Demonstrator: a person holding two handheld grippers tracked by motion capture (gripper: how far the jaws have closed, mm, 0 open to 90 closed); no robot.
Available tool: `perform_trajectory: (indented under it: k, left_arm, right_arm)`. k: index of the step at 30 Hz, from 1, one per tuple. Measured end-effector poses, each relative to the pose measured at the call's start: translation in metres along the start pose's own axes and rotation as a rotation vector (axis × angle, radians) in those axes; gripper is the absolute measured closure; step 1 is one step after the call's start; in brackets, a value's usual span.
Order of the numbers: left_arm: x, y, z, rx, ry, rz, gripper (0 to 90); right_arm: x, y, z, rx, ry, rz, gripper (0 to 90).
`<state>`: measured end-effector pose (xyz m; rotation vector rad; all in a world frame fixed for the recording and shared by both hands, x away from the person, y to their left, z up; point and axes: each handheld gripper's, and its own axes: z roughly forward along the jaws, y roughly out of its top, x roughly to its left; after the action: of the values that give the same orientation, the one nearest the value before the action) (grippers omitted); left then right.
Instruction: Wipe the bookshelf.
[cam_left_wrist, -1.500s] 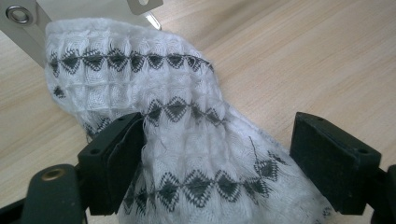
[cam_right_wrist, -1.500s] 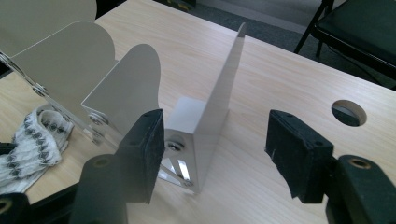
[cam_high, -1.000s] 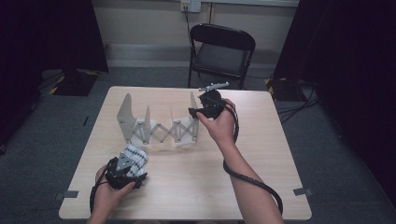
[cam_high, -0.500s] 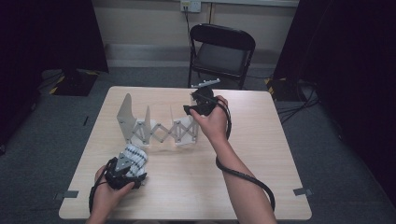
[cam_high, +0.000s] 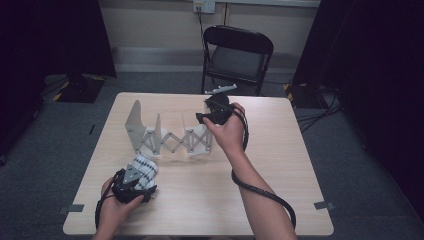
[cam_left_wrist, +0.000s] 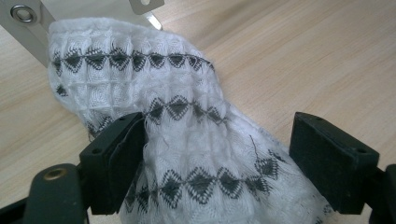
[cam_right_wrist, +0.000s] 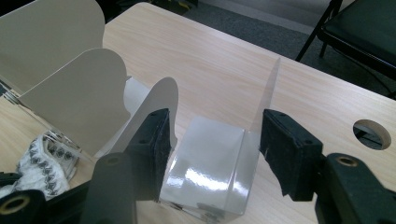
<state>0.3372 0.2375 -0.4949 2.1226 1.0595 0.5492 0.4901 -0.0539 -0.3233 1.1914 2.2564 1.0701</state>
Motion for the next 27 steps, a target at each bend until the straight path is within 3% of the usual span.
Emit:
perform_trajectory:
  k: [9,15,27]
  left_arm:
    - [0.000,0.000,0.000,-0.001,-0.002,-0.004,18.3]
    - [0.001,0.000,0.000,0.000,-0.003,-0.003,18.4]
    - [0.001,0.000,0.000,0.000,-0.005,0.001,18.4]
  right_arm:
    - [-0.010,-0.003,0.006,0.002,-0.020,0.029,42.8]
    - [-0.010,-0.002,0.011,0.004,-0.017,0.021,42.9]
    - [-0.001,0.003,-0.009,0.008,-0.022,0.011,42.7]
